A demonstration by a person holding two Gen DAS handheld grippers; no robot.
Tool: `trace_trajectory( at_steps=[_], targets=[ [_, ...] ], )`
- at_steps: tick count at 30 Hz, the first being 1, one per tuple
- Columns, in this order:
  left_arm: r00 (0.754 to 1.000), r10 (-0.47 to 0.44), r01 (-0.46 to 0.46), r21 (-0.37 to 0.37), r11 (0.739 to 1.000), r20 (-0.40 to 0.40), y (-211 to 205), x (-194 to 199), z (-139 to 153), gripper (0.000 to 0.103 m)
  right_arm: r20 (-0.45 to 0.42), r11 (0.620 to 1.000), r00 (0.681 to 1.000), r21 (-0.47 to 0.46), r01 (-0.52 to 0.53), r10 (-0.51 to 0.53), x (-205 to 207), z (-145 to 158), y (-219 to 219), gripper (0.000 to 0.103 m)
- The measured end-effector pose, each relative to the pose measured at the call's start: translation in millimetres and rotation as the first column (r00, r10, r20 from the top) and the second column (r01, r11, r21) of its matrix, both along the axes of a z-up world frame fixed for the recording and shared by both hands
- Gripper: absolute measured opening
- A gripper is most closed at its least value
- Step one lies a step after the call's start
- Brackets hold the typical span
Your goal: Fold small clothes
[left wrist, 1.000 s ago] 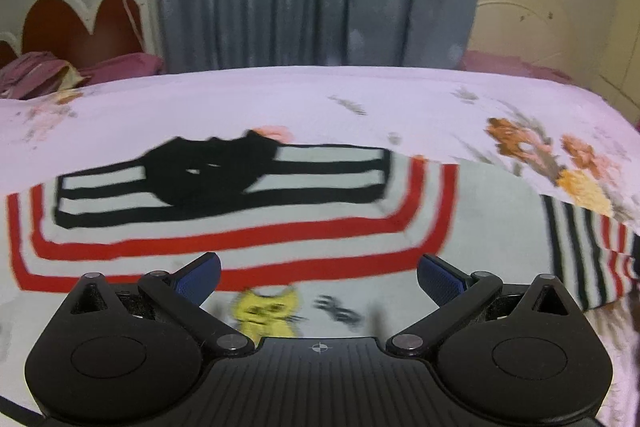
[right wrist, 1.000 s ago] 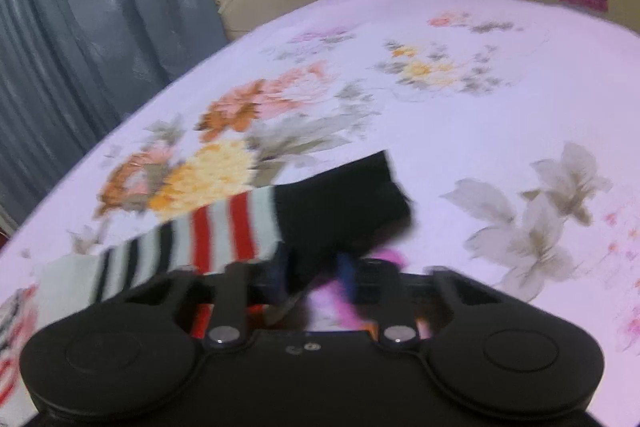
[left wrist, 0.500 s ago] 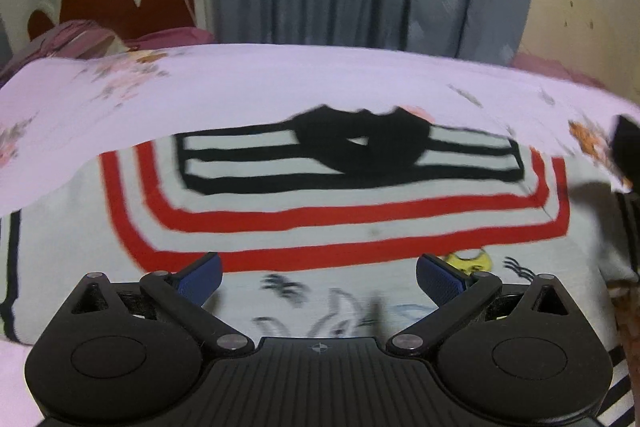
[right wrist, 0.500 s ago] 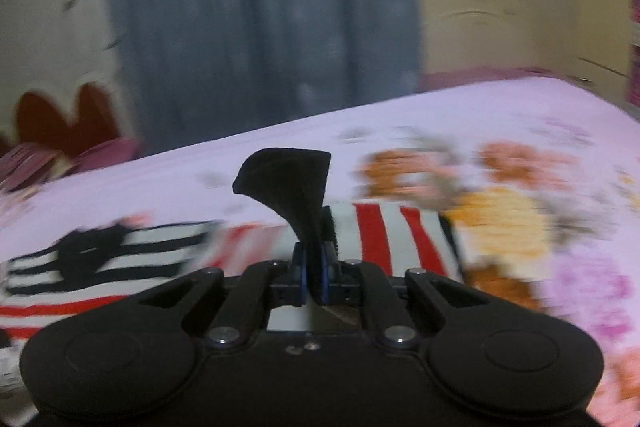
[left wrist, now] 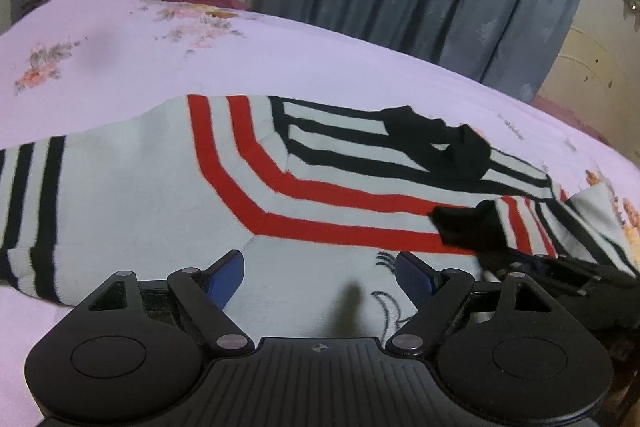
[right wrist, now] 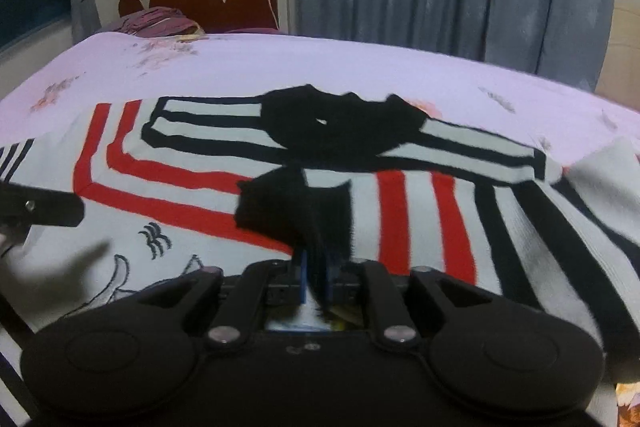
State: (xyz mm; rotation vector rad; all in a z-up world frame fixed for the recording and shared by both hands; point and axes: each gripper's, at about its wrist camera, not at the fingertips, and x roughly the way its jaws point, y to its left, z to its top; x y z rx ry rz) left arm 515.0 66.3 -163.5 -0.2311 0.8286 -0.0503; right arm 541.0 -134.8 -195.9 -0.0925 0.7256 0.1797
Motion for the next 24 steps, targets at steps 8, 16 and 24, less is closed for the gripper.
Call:
trace_trajectory(
  at_steps=[8, 16, 24],
  targets=[
    [0.994, -0.111, 0.108, -0.227, 0.968, -0.002, -46, 28, -9, 0.068, 0.129, 0.989, 0.986, 0.113, 0.091, -0.106, -40, 53, -44, 0.021],
    [0.993, -0.095, 0.074, -0.247, 0.966, -0.074, -92, 67, -37, 0.029, 0.208, 0.886, 0.862, 0.145, 0.440, -0.462, -77, 94, -147, 0.023],
    [0.986, -0.098, 0.110, -0.082, 0.991, 0.133, -83, 42, 12, 0.010, 0.024, 0.768, 0.791, 0.256, 0.586, -0.612, -88, 71, -205, 0.023]
  ],
)
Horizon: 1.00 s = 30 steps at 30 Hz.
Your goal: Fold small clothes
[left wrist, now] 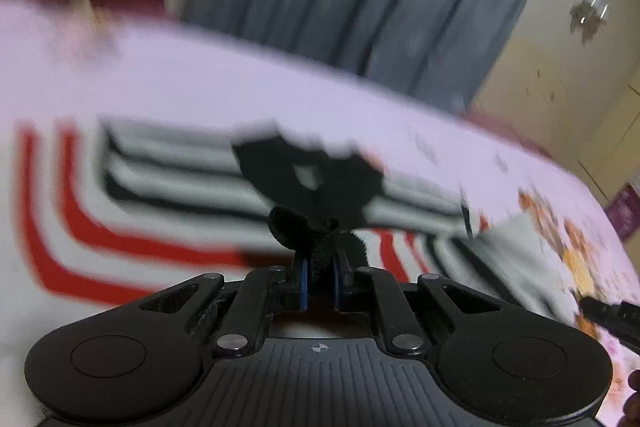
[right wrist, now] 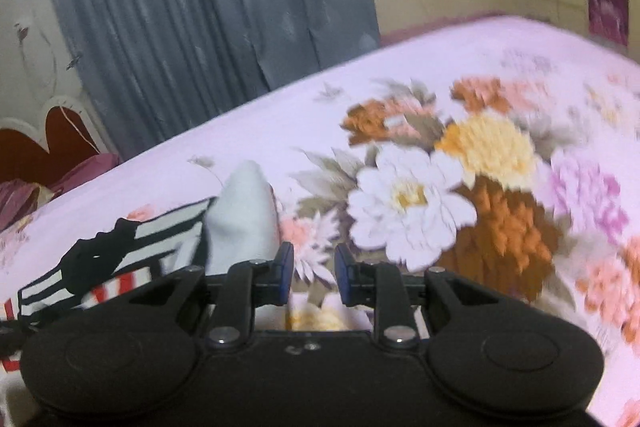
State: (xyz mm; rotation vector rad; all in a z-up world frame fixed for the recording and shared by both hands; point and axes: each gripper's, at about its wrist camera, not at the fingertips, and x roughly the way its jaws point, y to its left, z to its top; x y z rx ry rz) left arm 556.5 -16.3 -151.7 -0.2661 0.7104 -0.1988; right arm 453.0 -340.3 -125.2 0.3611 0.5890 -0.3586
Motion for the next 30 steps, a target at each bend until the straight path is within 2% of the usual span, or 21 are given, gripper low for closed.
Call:
trace_trajectory(
  at_steps=[2, 3, 7, 11, 12, 13, 14, 15, 17, 18, 20, 21, 23, 24, 25, 26, 27, 28, 29, 30],
  targets=[
    [0.998, 0.015, -0.021, 0.110, 0.994, 0.054, 16, -11, 7, 0.010, -0.007, 1.000, 1.000, 0.011, -0.014, 0.014, 2, -5, 5, 0.023],
    [0.999, 0.022, -0.028, 0.146, 0.989, 0.040, 21, -12, 3, 0.010, -0.013, 0.999, 0.999, 0.015, -0.031, 0.032, 1, -8, 8, 0.026],
    [0.999, 0.050, -0.049, 0.159, 0.986, -0.002, 31, -13, -11, 0.010, -0.054, 0.994, 0.993, 0.056, -0.098, 0.101, 11, -23, 14, 0.030],
    [0.997, 0.069, -0.062, 0.177, 0.982, -0.031, 27, -15, -20, 0.012, -0.107, 0.987, 0.982, 0.052, -0.153, 0.158, 21, -38, 24, 0.030],
    [0.996, 0.080, -0.070, 0.190, 0.979, -0.043, 29, -16, -25, 0.020, -0.151, 0.986, 0.974, 0.055, -0.160, 0.166, 26, -44, 25, 0.029],
    [0.994, 0.099, -0.088, 0.201, 0.976, -0.046, 30, -16, -26, 0.035, -0.169, 0.984, 0.970, 0.058, -0.167, 0.175, 28, -47, 26, 0.029],
    [0.993, 0.111, -0.101, 0.197, 0.975, -0.037, 33, -17, -25, 0.045, -0.154, 0.984, 0.972, 0.056, -0.170, 0.177, 28, -44, 25, 0.030],
    [0.992, 0.124, -0.117, 0.184, 0.976, -0.024, 38, -18, -23, 0.062, -0.134, 0.984, 0.975, 0.047, -0.172, 0.177, 27, -39, 24, 0.030],
    [0.991, 0.131, -0.126, 0.155, 0.980, -0.021, 44, -14, -22, 0.065, -0.088, 0.984, 0.980, 0.022, -0.175, 0.177, 30, -29, 19, 0.039],
    [0.993, 0.118, -0.112, 0.148, 0.983, -0.032, 44, -11, -22, 0.064, -0.069, 0.983, 0.981, 0.017, -0.183, 0.184, 36, -25, 16, 0.043],
    [0.993, 0.095, -0.085, 0.145, 0.986, -0.064, 38, 1, -26, 0.055, -0.042, 0.982, 0.981, 0.016, -0.188, 0.189, 53, -22, 7, 0.043],
    [0.992, 0.091, -0.077, 0.153, 0.985, -0.089, 35, 6, -30, 0.041, -0.021, 0.981, 0.981, 0.021, -0.192, 0.193, 62, -21, 2, 0.043],
    [0.991, 0.089, -0.072, 0.162, 0.984, -0.098, 30, 12, -37, 0.030, -0.003, 0.979, 0.980, 0.060, -0.196, 0.197, 86, -25, -10, 0.045],
    [0.992, 0.086, -0.070, 0.167, 0.984, -0.092, 29, 13, -38, 0.019, -0.005, 0.976, 0.980, 0.091, -0.199, 0.200, 97, -30, -16, 0.045],
    [0.993, 0.084, -0.068, 0.171, 0.983, -0.085, 28, 13, -38, 0.013, -0.013, 0.970, 0.978, 0.128, -0.204, 0.208, 109, -36, -21, 0.047],
    [0.995, 0.079, -0.066, 0.164, 0.984, -0.069, 28, 12, -37, 0.011, -0.023, 0.961, 0.974, 0.170, -0.218, 0.225, 119, -43, -25, 0.044],
    [0.996, 0.079, -0.073, 0.155, 0.985, -0.028, 29, 8, -33, 0.010, -0.017, 0.948, 0.967, 0.202, -0.246, 0.255, 124, -49, -26, 0.019],
    [0.996, 0.084, -0.087, 0.156, 0.984, 0.028, 31, 2, -29, 0.010, -0.008, 0.940, 0.958, 0.199, -0.278, 0.285, 128, -51, -25, 0.010],
    [0.994, 0.100, -0.106, 0.172, 0.979, 0.046, 32, -1, -29, 0.010, -0.044, 0.955, 0.960, 0.128, -0.269, 0.276, 129, -52, -21, 0.010],
    [0.993, 0.114, -0.115, 0.185, 0.976, 0.016, 33, 1, -35, 0.007, -0.078, 0.967, 0.966, 0.074, -0.242, 0.248, 129, -56, -18, 0.010]
  ],
)
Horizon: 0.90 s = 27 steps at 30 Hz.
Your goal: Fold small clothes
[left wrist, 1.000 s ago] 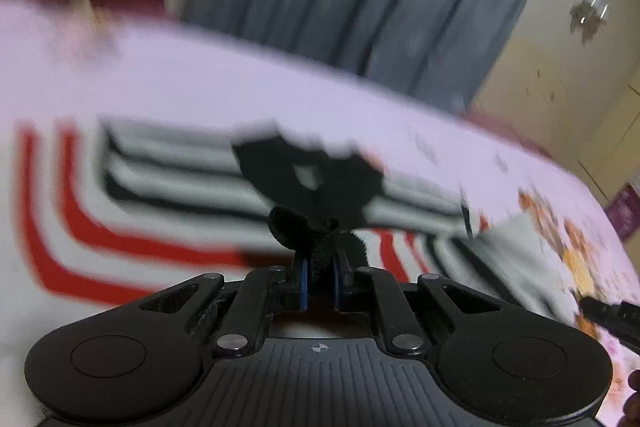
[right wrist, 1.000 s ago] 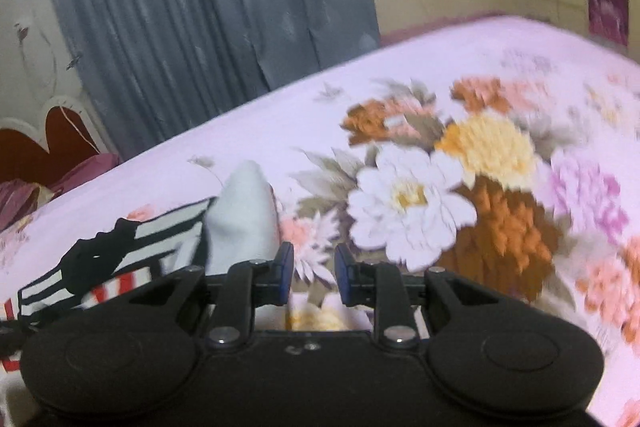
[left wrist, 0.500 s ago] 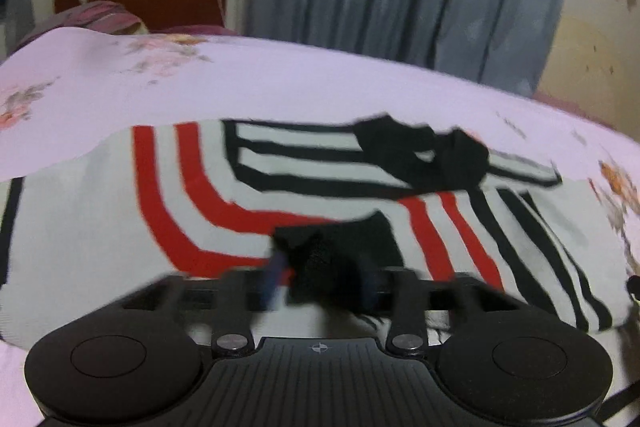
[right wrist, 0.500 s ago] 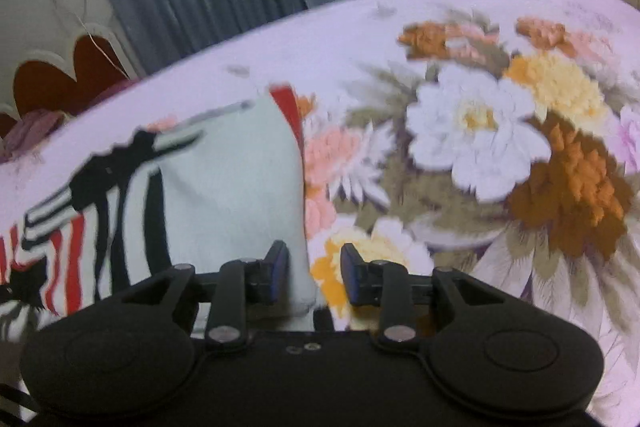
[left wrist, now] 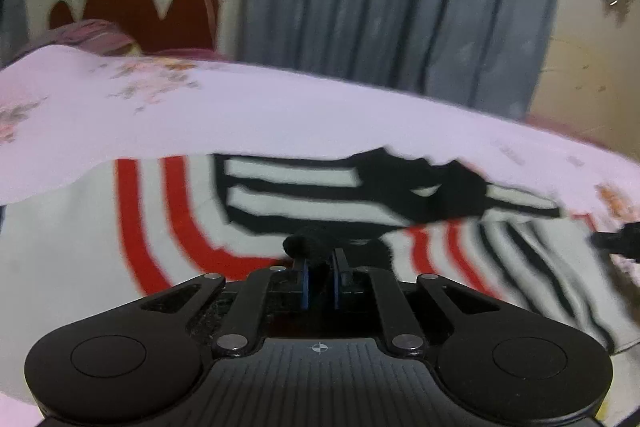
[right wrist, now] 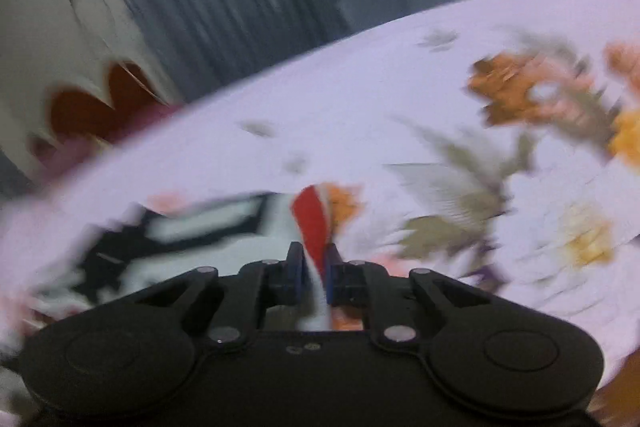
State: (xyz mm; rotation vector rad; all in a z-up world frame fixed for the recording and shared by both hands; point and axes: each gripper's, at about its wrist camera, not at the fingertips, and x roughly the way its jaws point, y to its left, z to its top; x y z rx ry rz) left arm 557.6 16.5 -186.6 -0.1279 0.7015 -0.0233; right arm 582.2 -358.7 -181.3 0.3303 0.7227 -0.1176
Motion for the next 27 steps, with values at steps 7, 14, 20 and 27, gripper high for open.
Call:
trace_trajectory(
  at_steps=[7, 14, 20, 27],
  targets=[
    [0.993, 0.102, -0.106, 0.059, 0.993, 0.057, 8, -19, 15, 0.044, 0.054, 0.987, 0.996, -0.142, 0.072, -0.065, -18, 20, 13, 0.037],
    [0.969, -0.242, 0.243, -0.030, 0.969, 0.050, -97, 15, 27, 0.054, -0.002, 0.920, 0.927, -0.124, -0.373, 0.375, -5, 15, 95, 0.036],
    [0.986, -0.158, 0.162, 0.085, 0.983, -0.048, -78, 34, -1, 0.058, -0.034, 0.952, 0.984, -0.248, -0.180, 0.177, 6, 8, 64, 0.025],
    [0.980, -0.201, 0.199, 0.133, 0.971, -0.001, -89, 18, 17, 0.058, -0.066, 0.954, 0.988, -0.258, -0.155, 0.143, -3, 20, 55, 0.032]
  ],
)
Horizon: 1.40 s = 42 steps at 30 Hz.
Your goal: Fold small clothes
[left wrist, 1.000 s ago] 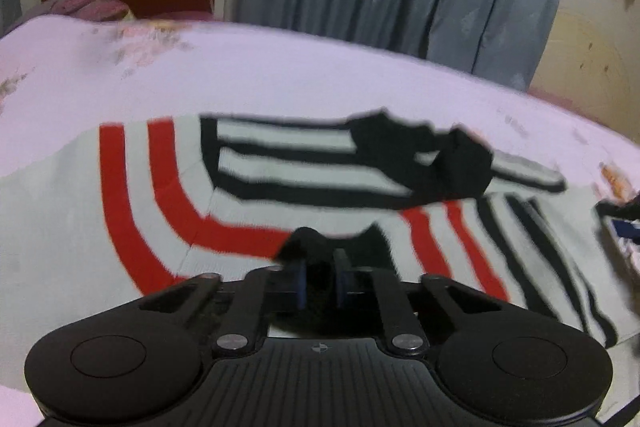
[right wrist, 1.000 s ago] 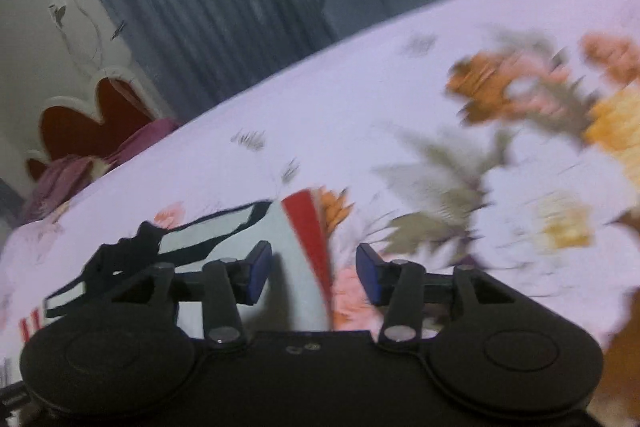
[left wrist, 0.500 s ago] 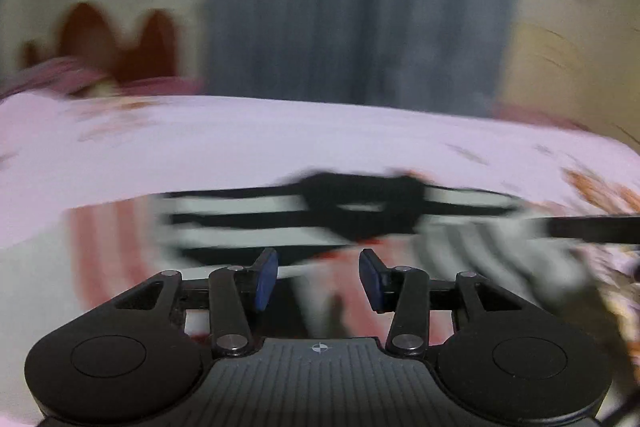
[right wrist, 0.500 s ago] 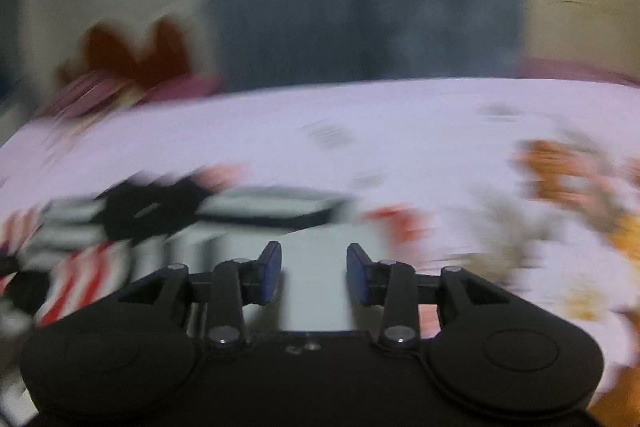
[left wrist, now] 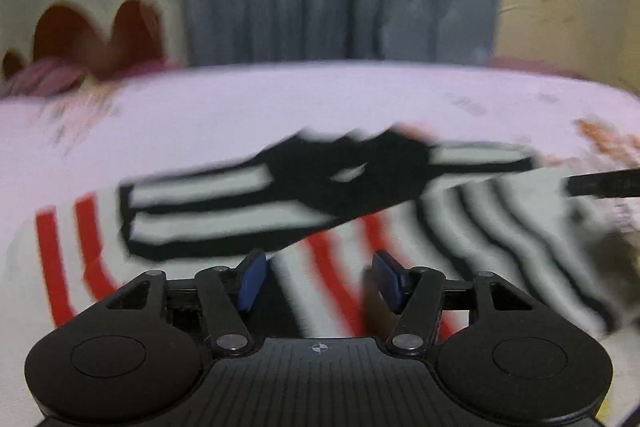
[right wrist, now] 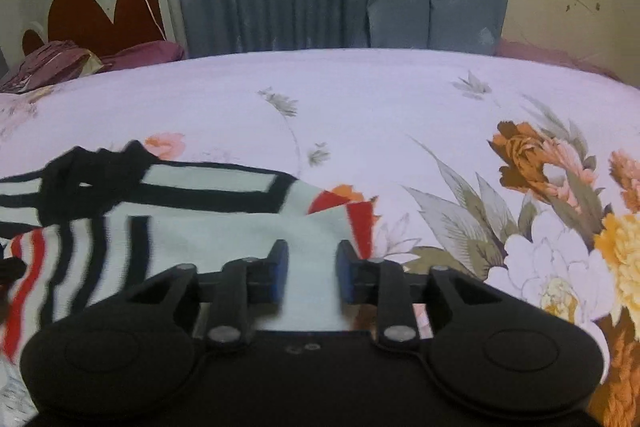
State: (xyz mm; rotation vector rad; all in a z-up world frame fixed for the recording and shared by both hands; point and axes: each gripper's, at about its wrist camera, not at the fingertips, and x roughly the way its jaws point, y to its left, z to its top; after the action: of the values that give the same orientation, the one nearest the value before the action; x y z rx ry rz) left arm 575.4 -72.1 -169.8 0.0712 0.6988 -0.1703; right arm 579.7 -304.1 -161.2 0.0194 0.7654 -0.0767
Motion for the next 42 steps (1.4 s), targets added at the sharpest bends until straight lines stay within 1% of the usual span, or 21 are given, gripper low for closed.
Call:
trace_trajectory(
  at_steps=[3, 6, 9, 11, 12, 14, 15, 18, 20, 21, 23, 25, 26, 28, 29, 31, 34, 37, 39, 40, 42],
  targets=[
    [0.996, -0.089, 0.089, -0.016, 0.996, 0.006, -25, -20, 6, 0.058, 0.021, 0.998, 0.999, 0.038, -0.051, 0.050, -23, 7, 22, 0.035],
    [0.993, -0.119, 0.118, -0.033, 0.992, -0.026, -35, -35, -3, 0.059, -0.007, 0.994, 0.994, 0.038, -0.106, 0.107, -48, 1, 50, 0.036],
    [0.996, -0.070, 0.068, -0.035, 0.997, -0.052, -17, -40, -10, 0.058, -0.045, 0.995, 0.994, -0.008, -0.103, 0.103, -73, -11, 62, 0.035],
    [0.998, -0.037, 0.037, -0.013, 0.999, -0.044, 6, -46, -11, 0.058, -0.048, 0.998, 0.998, -0.046, -0.033, 0.031, -90, -11, 48, 0.033],
    [0.999, -0.020, 0.020, -0.002, 1.000, -0.046, 16, -47, -13, 0.058, -0.045, 0.999, 0.999, -0.050, 0.003, -0.005, -99, -10, 38, 0.029],
    [0.998, -0.011, 0.007, -0.053, 0.999, -0.068, 34, -42, -17, 0.059, -0.044, 0.998, 0.998, -0.034, 0.050, -0.051, -110, -6, 25, 0.033],
    [0.997, -0.005, 0.001, -0.062, 0.998, -0.073, 35, -41, -16, 0.059, -0.052, 0.997, 0.997, -0.046, 0.062, -0.065, -109, -6, 25, 0.038],
    [0.999, -0.010, 0.009, -0.054, 0.998, -0.035, 28, -45, -8, 0.059, -0.043, 0.995, 0.995, -0.050, 0.084, -0.086, -108, -2, 29, 0.036],
    [0.996, -0.008, 0.008, -0.011, 1.000, -0.088, 23, -40, -19, 0.059, -0.017, 0.996, 0.996, -0.008, 0.084, -0.084, -111, 2, 29, 0.034],
    [0.997, -0.006, 0.005, -0.017, 1.000, -0.075, 24, -41, -19, 0.059, -0.058, 0.997, 0.996, -0.016, 0.073, -0.073, -108, -4, 30, 0.034],
    [0.999, 0.001, -0.003, -0.030, 1.000, -0.051, 24, -44, -12, 0.059, -0.069, 0.995, 0.997, -0.095, 0.034, -0.041, -108, -8, 37, 0.032],
    [0.997, 0.008, -0.009, -0.009, 1.000, -0.082, 24, -41, -17, 0.060, -0.024, 0.997, 0.998, -0.065, 0.051, -0.053, -113, 1, 35, 0.034],
    [0.997, 0.013, -0.015, -0.026, 1.000, -0.081, 27, -42, -19, 0.061, -0.022, 0.997, 0.998, -0.046, 0.058, -0.059, -112, 1, 33, 0.034],
    [0.995, 0.041, -0.045, -0.043, 0.998, -0.090, 31, -42, -13, 0.061, -0.088, 0.998, 0.995, -0.054, 0.033, -0.037, -105, -9, 32, 0.035],
    [0.995, 0.072, -0.076, -0.051, 0.996, -0.076, 35, -47, -5, 0.061, -0.087, 0.996, 0.996, -0.085, 0.009, -0.017, -103, -7, 34, 0.035],
    [0.993, 0.111, -0.113, -0.068, 0.991, -0.037, 46, -62, 7, 0.061, -0.039, 0.999, 0.999, -0.048, 0.004, -0.006, -104, 5, 31, 0.037],
    [0.970, 0.238, -0.243, -0.104, 0.965, -0.051, 85, -86, 10, 0.061, 0.007, 0.999, 1.000, 0.036, 0.003, -0.003, -102, 16, 27, 0.038],
    [0.912, 0.405, -0.410, -0.132, 0.903, -0.062, 142, -119, 11, 0.061, 0.028, 0.997, 0.999, 0.074, -0.036, 0.034, -101, 20, 41, 0.038],
    [0.859, 0.510, -0.512, -0.141, 0.847, -0.057, 187, -141, 12, 0.060, 0.023, 0.994, 0.998, 0.082, -0.068, 0.066, -103, 21, 57, 0.038],
    [0.831, 0.554, -0.555, -0.156, 0.817, -0.053, 210, -151, 12, 0.056, 0.026, 0.993, 0.996, 0.085, -0.085, 0.083, -105, 21, 67, 0.038],
    [0.758, 0.650, -0.646, -0.197, 0.737, -0.055, 261, -171, 9, 0.047, 0.029, 0.991, 0.994, 0.083, -0.109, 0.107, -109, 19, 84, 0.038]
  ],
)
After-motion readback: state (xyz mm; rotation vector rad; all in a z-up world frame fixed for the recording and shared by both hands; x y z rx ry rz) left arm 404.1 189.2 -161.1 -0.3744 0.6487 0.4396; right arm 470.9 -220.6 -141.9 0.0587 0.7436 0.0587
